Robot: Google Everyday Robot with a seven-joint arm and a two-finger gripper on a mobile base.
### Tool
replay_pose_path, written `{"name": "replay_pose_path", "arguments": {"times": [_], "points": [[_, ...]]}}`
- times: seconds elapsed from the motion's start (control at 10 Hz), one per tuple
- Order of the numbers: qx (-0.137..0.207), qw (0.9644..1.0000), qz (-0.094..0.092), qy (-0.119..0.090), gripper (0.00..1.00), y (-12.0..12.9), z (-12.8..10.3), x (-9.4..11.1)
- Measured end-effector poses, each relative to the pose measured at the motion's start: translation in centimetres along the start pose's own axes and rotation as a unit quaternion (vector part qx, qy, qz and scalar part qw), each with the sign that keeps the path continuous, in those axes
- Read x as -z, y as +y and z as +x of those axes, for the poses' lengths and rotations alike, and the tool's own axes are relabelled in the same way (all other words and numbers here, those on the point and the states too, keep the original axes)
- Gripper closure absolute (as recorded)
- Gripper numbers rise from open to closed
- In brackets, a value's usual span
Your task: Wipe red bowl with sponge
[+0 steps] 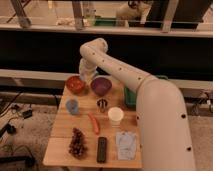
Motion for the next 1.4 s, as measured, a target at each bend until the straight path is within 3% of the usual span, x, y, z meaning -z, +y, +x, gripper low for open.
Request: {"name": "replay_pose_path", "arguments": {"times": [0.4, 0.6, 0.9, 1.4], "points": [[0.022, 0.9997, 0.009, -0.009, 0.91, -2.8, 0.4, -1.5], [0.029, 0.9993, 0.019, -0.014, 0.91, -3.2, -0.5, -2.8], [0.053, 0.9982, 0.022, -0.020, 0.91, -3.3, -3.1, -6.5], [0.079, 0.9961, 0.024, -0.032, 0.91, -4.9, -4.4, -8.8]]}}
